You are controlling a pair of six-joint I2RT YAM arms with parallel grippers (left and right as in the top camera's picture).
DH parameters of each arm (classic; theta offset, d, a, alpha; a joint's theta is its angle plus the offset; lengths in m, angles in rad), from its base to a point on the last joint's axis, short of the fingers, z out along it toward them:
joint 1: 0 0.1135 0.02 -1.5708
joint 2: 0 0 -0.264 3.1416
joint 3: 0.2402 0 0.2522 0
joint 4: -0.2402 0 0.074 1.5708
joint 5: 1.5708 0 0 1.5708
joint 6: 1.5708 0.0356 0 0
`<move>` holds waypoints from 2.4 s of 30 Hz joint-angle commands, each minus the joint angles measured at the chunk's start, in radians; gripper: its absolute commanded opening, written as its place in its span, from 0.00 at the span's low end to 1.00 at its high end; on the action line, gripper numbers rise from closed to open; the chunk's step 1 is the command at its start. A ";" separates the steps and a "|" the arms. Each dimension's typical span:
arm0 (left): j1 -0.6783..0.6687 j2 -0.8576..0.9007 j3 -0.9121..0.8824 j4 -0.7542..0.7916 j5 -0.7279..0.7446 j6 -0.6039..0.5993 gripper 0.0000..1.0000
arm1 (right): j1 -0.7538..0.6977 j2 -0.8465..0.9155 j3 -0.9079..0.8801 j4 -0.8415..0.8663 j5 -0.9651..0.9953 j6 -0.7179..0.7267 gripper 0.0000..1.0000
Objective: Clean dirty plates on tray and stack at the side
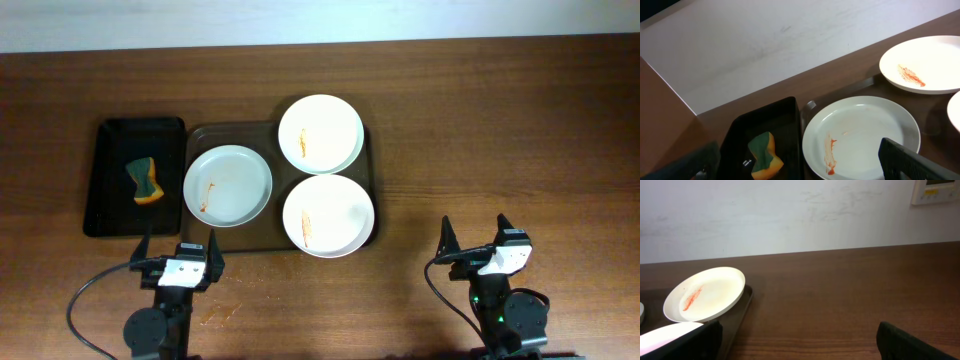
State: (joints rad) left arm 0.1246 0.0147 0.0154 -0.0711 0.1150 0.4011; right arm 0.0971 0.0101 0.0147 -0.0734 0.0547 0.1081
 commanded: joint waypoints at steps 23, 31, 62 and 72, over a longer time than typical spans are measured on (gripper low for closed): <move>-0.004 -0.010 -0.006 0.000 0.000 0.012 0.99 | -0.004 -0.004 -0.009 0.000 0.016 0.003 0.98; -0.004 -0.010 -0.006 0.000 0.000 0.012 0.99 | -0.004 -0.004 -0.009 0.000 0.016 0.003 0.98; -0.004 0.024 0.055 0.228 0.212 -0.117 0.99 | -0.004 -0.004 0.132 0.089 -0.126 0.004 0.98; -0.004 0.351 0.335 0.213 0.303 -0.124 0.99 | -0.004 0.075 0.288 0.038 -0.157 0.003 0.98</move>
State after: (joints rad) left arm 0.1246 0.2470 0.2352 0.1516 0.3542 0.2974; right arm 0.0971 0.0383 0.2367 -0.0101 -0.0700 0.1081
